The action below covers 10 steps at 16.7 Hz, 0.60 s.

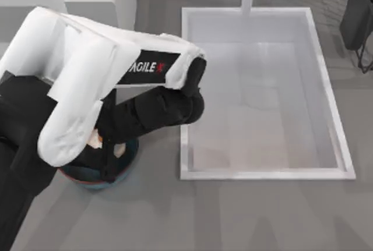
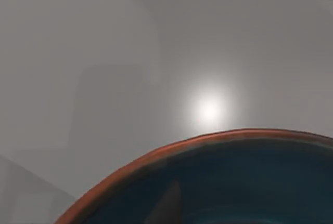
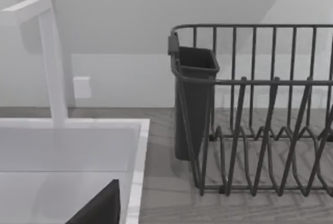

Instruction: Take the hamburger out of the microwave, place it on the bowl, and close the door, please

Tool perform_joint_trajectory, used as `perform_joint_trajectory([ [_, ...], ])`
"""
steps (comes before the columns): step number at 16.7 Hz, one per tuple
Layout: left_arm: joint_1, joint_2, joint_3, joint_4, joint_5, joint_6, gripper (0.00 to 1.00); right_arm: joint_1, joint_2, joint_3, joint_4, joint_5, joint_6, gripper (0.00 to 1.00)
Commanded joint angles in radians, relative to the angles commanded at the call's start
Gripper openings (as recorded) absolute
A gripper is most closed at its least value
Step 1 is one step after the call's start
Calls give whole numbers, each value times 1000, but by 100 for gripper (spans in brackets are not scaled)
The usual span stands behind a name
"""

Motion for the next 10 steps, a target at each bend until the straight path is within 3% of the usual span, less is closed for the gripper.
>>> perform_joint_trajectory([
  [5,4,0,-29,16,-4,4,0,0,0,0,0,0,0,100],
  [10,4,0,-29,16,-4,4,38,0,0,0,0,0,0,100],
])
